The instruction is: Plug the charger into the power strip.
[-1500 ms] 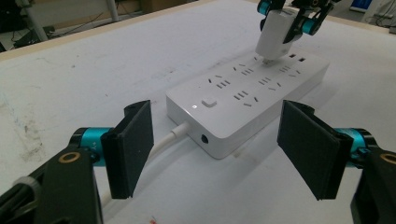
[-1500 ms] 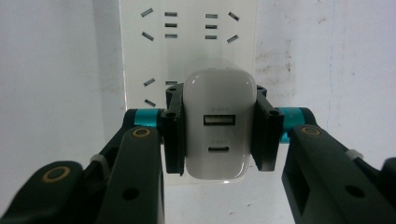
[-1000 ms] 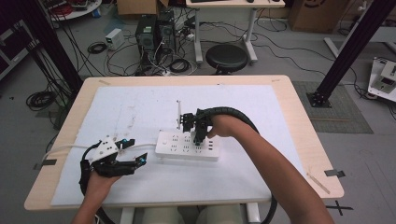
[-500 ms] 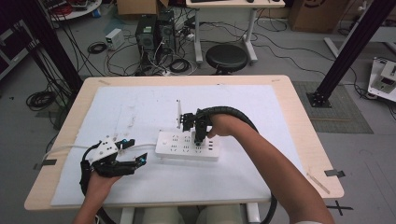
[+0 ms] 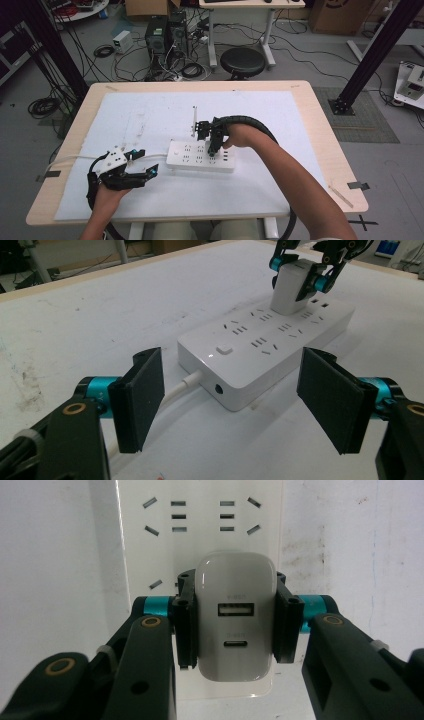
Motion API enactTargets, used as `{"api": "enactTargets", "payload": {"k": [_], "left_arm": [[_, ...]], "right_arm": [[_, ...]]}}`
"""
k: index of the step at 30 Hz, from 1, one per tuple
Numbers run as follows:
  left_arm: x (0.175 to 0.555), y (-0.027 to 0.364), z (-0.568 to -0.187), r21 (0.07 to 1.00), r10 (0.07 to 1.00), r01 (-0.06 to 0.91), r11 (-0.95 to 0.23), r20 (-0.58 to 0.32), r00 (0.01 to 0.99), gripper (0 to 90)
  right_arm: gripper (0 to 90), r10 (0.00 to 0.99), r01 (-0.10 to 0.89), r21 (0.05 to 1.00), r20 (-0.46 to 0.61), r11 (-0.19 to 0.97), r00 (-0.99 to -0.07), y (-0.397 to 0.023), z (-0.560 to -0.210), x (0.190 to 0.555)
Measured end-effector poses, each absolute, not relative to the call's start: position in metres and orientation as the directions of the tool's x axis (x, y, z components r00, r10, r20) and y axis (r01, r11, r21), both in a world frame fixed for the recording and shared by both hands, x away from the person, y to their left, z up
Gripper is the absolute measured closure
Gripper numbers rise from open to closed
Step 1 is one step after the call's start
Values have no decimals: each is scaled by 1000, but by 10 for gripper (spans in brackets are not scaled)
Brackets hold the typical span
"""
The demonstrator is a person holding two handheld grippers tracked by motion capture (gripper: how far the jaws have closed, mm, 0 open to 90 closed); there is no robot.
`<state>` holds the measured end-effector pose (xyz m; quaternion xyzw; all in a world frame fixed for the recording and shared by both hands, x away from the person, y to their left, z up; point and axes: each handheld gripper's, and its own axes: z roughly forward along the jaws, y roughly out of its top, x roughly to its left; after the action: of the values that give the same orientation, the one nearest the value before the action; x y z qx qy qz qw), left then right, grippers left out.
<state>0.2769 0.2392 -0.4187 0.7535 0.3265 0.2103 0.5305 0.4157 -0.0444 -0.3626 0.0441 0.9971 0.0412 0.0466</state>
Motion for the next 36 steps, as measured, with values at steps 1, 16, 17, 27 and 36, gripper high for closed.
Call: {"api": "enactTargets", "payload": {"k": [1,16,17,27,36], "left_arm": [[277,240,-418,937,716,269,-224,-29,698,270],[276,248,-417,939,729,271,-210,-34,683,270],[276,248,-417,939,731,273,-208,-36,682,270],[276,246,-418,941,729,271,-203,-40,684,270],[277,242,-417,942,726,269,-202,-41,687,270]], "right_arm": [[639,87,79,90,-88,993,-992,-46,-363,417],[445,168,144,197,-113,970,-979,-56,-360,416],[417,174,148,203,-116,968,-978,-58,-359,416],[210,310,261,388,-70,884,-948,-84,-346,415],[210,477,385,598,6,703,-879,-146,-336,407]]}}
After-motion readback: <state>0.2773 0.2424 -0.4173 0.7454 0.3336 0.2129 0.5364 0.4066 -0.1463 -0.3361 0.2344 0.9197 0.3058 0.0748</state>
